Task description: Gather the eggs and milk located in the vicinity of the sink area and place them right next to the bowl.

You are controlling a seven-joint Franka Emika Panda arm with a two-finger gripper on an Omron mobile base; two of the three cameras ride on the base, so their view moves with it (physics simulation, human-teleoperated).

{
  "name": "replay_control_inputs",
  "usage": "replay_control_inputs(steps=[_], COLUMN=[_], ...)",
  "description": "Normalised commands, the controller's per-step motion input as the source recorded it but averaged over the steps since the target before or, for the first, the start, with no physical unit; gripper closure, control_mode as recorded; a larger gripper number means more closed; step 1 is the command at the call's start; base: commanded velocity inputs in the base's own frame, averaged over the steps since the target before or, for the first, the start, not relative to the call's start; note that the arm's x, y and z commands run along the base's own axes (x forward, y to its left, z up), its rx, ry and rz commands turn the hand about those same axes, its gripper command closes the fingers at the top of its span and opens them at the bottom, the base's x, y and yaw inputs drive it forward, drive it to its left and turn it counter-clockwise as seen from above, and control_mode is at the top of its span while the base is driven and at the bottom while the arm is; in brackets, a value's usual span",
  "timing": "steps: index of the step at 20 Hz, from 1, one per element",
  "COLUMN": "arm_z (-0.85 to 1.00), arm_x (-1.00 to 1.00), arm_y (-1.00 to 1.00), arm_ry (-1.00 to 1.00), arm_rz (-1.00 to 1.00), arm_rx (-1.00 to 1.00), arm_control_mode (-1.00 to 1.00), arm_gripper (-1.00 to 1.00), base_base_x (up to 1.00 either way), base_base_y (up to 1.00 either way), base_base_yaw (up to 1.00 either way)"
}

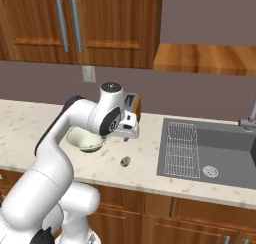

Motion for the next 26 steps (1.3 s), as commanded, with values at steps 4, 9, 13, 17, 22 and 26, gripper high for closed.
replay_control_inputs(steps=[4,9,13,17,22,26], arm_z=[-0.46,-0.46,-0.39,-0.34,-0.29,-0.24], arm_x=[0.0,0.0,0.0,0.0,0.0,0.0], arm_y=[0.0,0.0,0.0,0.0,-0.01,-0.06], arm_ry=[0.0,0.0,0.0,0.0,0.0,0.0], arm_rz=[0.0,0.0,0.0,0.0,0.0,0.0], arm_rx=[0.0,0.0,0.0,0.0,0.0,0.0], arm_control_mode=[-1.0,-1.0,-1.0,-1.0,-1.0,-1.0], arm_gripper=[-1.0,-1.0,-1.0,-1.0,-1.0,-1.0], base_base_x=[0.0,0.0,0.0,0.0,0.0,0.0], base_base_y=[0.0,0.0,0.0,0.0,0.0,0.0], base_base_yaw=[0.0,0.0,0.0,0.0,0.0,0.0])
